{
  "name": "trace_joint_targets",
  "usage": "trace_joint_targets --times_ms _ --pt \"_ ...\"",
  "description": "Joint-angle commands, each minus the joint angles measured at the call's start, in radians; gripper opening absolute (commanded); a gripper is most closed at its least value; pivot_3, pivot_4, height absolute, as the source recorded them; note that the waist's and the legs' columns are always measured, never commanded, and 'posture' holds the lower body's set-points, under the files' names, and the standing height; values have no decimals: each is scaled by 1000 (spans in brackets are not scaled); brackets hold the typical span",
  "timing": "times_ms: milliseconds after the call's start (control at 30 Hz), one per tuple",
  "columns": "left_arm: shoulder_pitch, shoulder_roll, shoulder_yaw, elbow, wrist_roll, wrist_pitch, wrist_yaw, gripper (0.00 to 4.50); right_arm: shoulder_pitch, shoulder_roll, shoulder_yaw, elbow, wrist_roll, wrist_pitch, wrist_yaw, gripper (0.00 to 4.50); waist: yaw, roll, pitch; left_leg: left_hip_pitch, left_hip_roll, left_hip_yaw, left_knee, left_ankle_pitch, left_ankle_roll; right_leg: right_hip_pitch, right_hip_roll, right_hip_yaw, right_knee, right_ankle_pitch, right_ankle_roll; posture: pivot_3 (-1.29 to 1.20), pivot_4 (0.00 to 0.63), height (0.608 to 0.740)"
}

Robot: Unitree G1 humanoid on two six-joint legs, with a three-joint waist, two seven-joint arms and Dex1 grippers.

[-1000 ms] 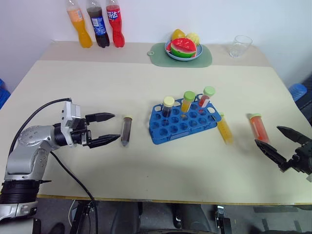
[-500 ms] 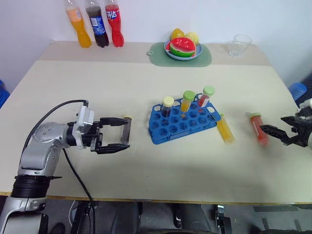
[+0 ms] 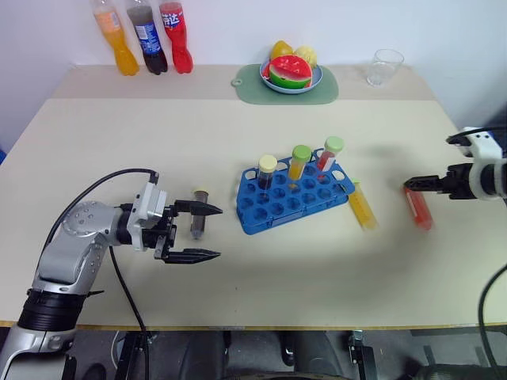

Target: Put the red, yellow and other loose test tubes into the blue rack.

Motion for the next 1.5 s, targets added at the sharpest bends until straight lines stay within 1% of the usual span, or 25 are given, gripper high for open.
trace_joint_targets --times_ms 33,133,267,300,367,433,500,533,633,700,767,800,867,933,967,1000,1033,1100,1167,1200,1267,1400,1500 --pt "25 16 39 -66 -34 18 23 4194 -71 20 16 103 -64 -10 19 4500 1 0 0 0 0 0 0 0 0 0 0 0 0 0 0 0 150 740" --pt "52 24 51 -97 -45 31 43 4194 -104 53 35 192 -118 -38 17 4500 3 0 0 0 0 0 0 0 0 0 0 0 0 0 0 0 150 740" --pt "84 29 64 -136 -61 51 69 4194 -112 96 58 271 -182 -92 15 4500 0 0 0 0 0 0 0 0 0 0 0 0 0 0 0 0 150 740" --pt "89 30 66 -143 -64 55 75 4271 -111 103 68 286 -201 -113 23 3930 0 0 0 0 0 0 0 0 0 0 0 0 0 0 0 0 150 740" --pt "97 32 69 -154 -68 59 81 4271 -111 115 72 311 -226 -138 29 3151 0 0 0 0 0 0 1 0 0 0 0 0 0 0 0 0 150 740" --pt "101 35 71 -160 -73 65 88 4271 -112 122 70 329 -249 -161 34 1995 0 0 0 0 0 0 1 0 0 1 0 0 0 0 0 0 150 740" --pt "102 37 71 -161 -74 67 92 4271 -115 126 65 341 -268 -178 38 1004 -1 -1 -1 0 0 0 1 0 0 1 0 0 1 0 0 0 150 740" --pt "101 38 69 -160 -74 67 92 4271 -115 127 64 343 -278 -188 41 770 -1 -1 -1 1 0 0 1 0 0 1 0 0 1 0 0 0 150 740" --pt "96 33 58 -155 -67 63 96 4271 -87 108 65 309 -304 -259 41 764 -1 -1 -1 1 0 0 1 0 0 2 0 0 1 0 0 0 150 740" --pt "92 30 51 -153 -62 59 98 4271 -78 97 28 284 -288 -268 42 764 -1 -1 -1 1 0 0 1 0 0 2 0 0 1 0 0 0 150 740" --pt "83 25 46 -149 -62 59 103 4271 -18 68 -47 169 -237 -322 53 764 0 -1 -1 1 0 0 2 0 0 2 0 0 1 0 0 0 150 740" --pt "77 21 43 -144 -59 56 105 4271 71 65 -159 21 -159 -363 51 764 3 -1 -1 1 0 0 2 0 0 2 0 0 1 0 0 0 150 740" --pt "70 17 38 -135 -55 52 107 4271 202 78 -321 -193 -58 -399 34 764 4 -1 -1 1 0 -1 2 0 0 3 0 0 1 1 2 0 150 740" --pt "58 7 20 -120 -39 39 109 4271 370 179 -529 -500 16 -439 -105 764 0 -1 -1 2 0 0 2 0 0 3 0 0 1 2 4 0 150 740" --pt "51 0 12 -114 -33 36 111 4271 436 237 -604 -620 36 -478 -178 764 -2 0 -2 2 0 0 2 0 0 3 1 1 2 2 4 0 150 740" --pt "41 -7 6 -107 -29 36 113 4271 495 285 -644 -717 29 -530 -245 764 -1 1 -2 3 1 0 2 0 -1 3 1 1 3 2 4 0 150 740" --pt "34 -11 4 -102 -28 36 113 4271 529 314 -659 -771 19 -562 -285 764 2 2 -2 4 1 0 1 1 -1 3 2 1 4 2 4 0 150 740" --pt "10 -24 -8 -85 -24 36 113 4271 619 422 -666 -932 21 -636 -365 764 5 3 -2 4 1 0 1 1 -2 2 2 1 4 2 4 0 150 740" --pt "-17 -35 -23 -60 -17 30 107 4271 690 533 -638 -1070 34 -700 -428 764 4 2 -2 4 1 -1 1 1 -2 3 2 1 4 2 4 0 150 740" --pt "-29 -40 -29 -48 -13 28 102 4271 712 566 -615 -1111 28 -716 -451 764 4 2 -2 3 1 -1 2 1 -2 3 2 2 4 2 4 0 150 740" --pt "-56 -55 -40 -24 -8 27 96 4271 734 616 -561 -1151 7 -766 -476 764 3 3 -2 3 1 -1 2 1 -2 3 2 2 4 2 4 0 150 740" --pt "-97 -70 -57 12 5 12 79 4271 741 704 -485 -1199 14 -784 -542 764 1 3 -2 4 1 0 2 1 -2 3 2 3 4 2 3 0 150 740" --pt "-123 -86 -57 22 -1 25 89 4271 740 730 -446 -1213 13 -803 -561 764 1 3 -2 4 1 -1 2 1 -2 3 3 3 4 2 3 0 150 740"
